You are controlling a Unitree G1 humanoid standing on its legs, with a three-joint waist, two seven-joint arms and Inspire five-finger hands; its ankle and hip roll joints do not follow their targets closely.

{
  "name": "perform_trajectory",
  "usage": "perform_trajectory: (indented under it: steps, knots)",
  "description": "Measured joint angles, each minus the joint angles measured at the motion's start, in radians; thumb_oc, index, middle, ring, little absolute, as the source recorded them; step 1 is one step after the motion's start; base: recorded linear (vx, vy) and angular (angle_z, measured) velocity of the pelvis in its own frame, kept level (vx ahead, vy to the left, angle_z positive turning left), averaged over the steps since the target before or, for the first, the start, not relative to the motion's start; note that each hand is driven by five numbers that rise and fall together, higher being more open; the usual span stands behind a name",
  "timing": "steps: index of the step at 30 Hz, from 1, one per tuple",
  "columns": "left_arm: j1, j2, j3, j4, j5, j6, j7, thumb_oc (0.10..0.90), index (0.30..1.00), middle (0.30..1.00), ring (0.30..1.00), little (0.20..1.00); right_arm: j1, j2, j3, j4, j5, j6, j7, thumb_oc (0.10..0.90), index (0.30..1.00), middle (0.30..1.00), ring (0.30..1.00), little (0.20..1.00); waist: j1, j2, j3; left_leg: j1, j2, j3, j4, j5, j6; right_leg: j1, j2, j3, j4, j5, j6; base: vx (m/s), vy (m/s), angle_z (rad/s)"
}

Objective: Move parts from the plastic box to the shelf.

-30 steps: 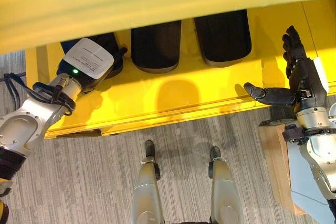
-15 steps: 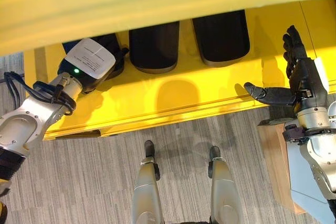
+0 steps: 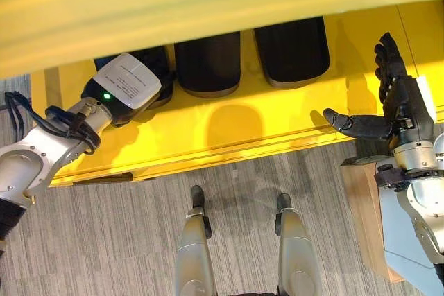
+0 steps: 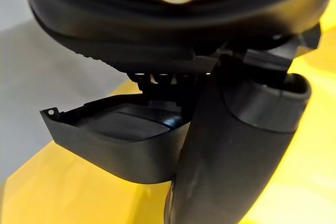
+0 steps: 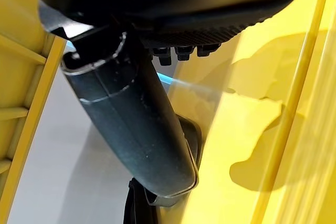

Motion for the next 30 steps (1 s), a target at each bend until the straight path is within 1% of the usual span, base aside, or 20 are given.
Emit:
perform_trajectory:
  steps: [7,8,9,11,12,14,15,19,23,24,28,29,30]
  knots:
    - [0.072,0.000,0.047,-0.020,-0.084,0.023,0.009,0.900,1.000,1.000,1.000,1.000,0.002,-0.002,0.000,0.000,-0.001,-0.002,-0.005,0.900,1.000,1.000,1.000,1.000,-0.003,0.007,0.000,0.002,0.000,0.002,-0.001,0.000,0.000,0.002,0.000,0.001,-0.002,0.000,0.000,0.00,0.000,0.00]
    - [0.124,-0.011,0.086,-0.019,-0.126,0.036,0.037,0.900,1.000,1.000,1.000,1.000,0.006,-0.002,-0.001,-0.001,-0.001,-0.004,-0.005,0.900,1.000,1.000,1.000,1.000,-0.004,0.010,0.000,0.005,0.000,0.003,-0.001,-0.001,0.000,0.003,0.000,0.002,-0.002,0.000,0.000,0.01,0.011,-0.03]
    - [0.150,-0.025,0.109,-0.018,-0.128,0.042,0.049,0.900,1.000,1.000,1.000,1.000,0.010,-0.002,-0.001,0.000,-0.001,-0.004,-0.005,0.900,1.000,1.000,1.000,1.000,-0.003,0.011,0.000,0.008,0.000,0.004,-0.001,0.000,0.000,0.006,0.000,0.003,-0.003,0.000,0.000,0.03,0.007,-0.04]
    - [0.186,-0.047,0.121,-0.017,-0.129,0.069,0.088,0.900,1.000,1.000,1.000,1.000,0.025,-0.001,-0.002,0.000,-0.001,-0.005,-0.006,0.900,1.000,1.000,1.000,1.000,-0.004,0.014,0.000,0.019,0.000,0.006,-0.004,-0.001,0.001,0.017,0.000,0.004,-0.007,0.000,0.000,0.00,0.000,0.00]
    - [0.215,-0.078,0.147,-0.009,-0.136,0.079,0.118,0.900,1.000,1.000,1.000,1.000,0.033,-0.001,-0.002,0.000,-0.002,-0.005,-0.006,0.900,1.000,1.000,1.000,1.000,-0.005,0.020,0.001,0.027,0.000,0.008,-0.006,-0.003,0.002,0.026,-0.001,0.004,-0.011,0.000,0.000,0.00,0.000,0.00]
    - [0.234,-0.118,0.167,0.008,-0.139,0.085,0.157,0.900,1.000,1.000,1.000,1.000,0.036,0.000,-0.002,0.000,-0.003,-0.007,-0.006,0.900,1.000,1.000,1.000,1.000,-0.005,0.026,0.001,0.032,0.000,0.009,-0.013,-0.004,0.003,0.028,-0.001,0.004,-0.014,0.001,0.000,0.00,0.000,0.00]
    - [0.239,-0.143,0.174,0.019,-0.139,0.098,0.179,0.900,1.000,1.000,1.000,1.000,0.038,0.004,-0.002,0.000,-0.007,-0.007,-0.006,0.900,1.000,1.000,1.000,1.000,-0.004,0.029,0.001,0.035,0.000,0.008,-0.020,-0.004,0.007,0.028,-0.001,0.004,-0.013,0.000,0.000,0.00,0.000,0.00]
    - [0.240,-0.178,0.187,0.023,-0.148,0.126,0.187,0.900,1.000,1.000,1.000,1.000,0.038,0.004,-0.002,-0.001,-0.020,-0.007,-0.005,0.900,1.000,1.000,1.000,1.000,0.001,0.034,0.000,0.035,0.001,0.009,-0.020,-0.004,0.007,0.027,0.000,0.003,-0.012,0.000,0.000,0.00,0.000,0.00]
    - [0.242,-0.193,0.187,0.022,-0.150,0.148,0.220,0.900,1.000,1.000,1.000,1.000,0.037,0.005,-0.002,-0.001,-0.023,-0.007,-0.006,0.900,1.000,1.000,1.000,1.000,0.003,0.035,0.000,0.035,0.001,0.009,-0.020,-0.004,0.007,0.027,0.000,0.003,-0.012,0.000,-0.001,0.00,0.000,0.00]
    - [0.242,-0.219,0.190,0.022,-0.167,0.170,0.230,0.900,1.000,1.000,1.000,1.000,0.036,0.005,-0.002,-0.001,-0.023,-0.006,-0.008,0.900,1.000,1.000,1.000,1.000,0.007,0.036,-0.001,0.035,0.001,0.009,-0.020,-0.004,0.007,0.027,0.000,0.003,-0.012,0.000,-0.001,0.00,0.000,0.00]
    - [0.243,-0.233,0.190,0.039,-0.169,0.175,0.281,0.900,1.000,1.000,1.000,1.000,0.033,0.010,-0.002,-0.001,-0.027,-0.006,-0.008,0.900,1.000,1.000,1.000,1.000,0.013,0.036,-0.001,0.035,0.001,0.009,-0.020,-0.004,0.007,0.026,0.000,0.003,-0.011,0.000,-0.001,0.00,0.000,0.00]
    - [0.242,-0.257,0.190,0.050,-0.170,0.176,0.309,0.900,1.000,1.000,1.000,1.000,0.033,0.014,-0.002,-0.001,-0.042,-0.006,-0.012,0.900,1.000,1.000,1.000,1.000,0.015,0.036,-0.001,0.035,0.001,0.009,-0.019,-0.004,0.007,0.026,0.000,0.003,-0.010,0.000,-0.001,0.00,0.000,0.00]
    - [0.242,-0.262,0.190,0.050,-0.169,0.175,0.315,0.900,1.000,1.000,1.000,1.000,0.032,0.015,-0.001,-0.001,-0.042,-0.006,-0.014,0.900,1.000,1.000,1.000,1.000,0.016,0.036,-0.001,0.035,0.001,0.008,-0.019,-0.004,0.007,0.026,0.000,0.003,-0.009,0.000,-0.001,0.00,0.000,0.00]
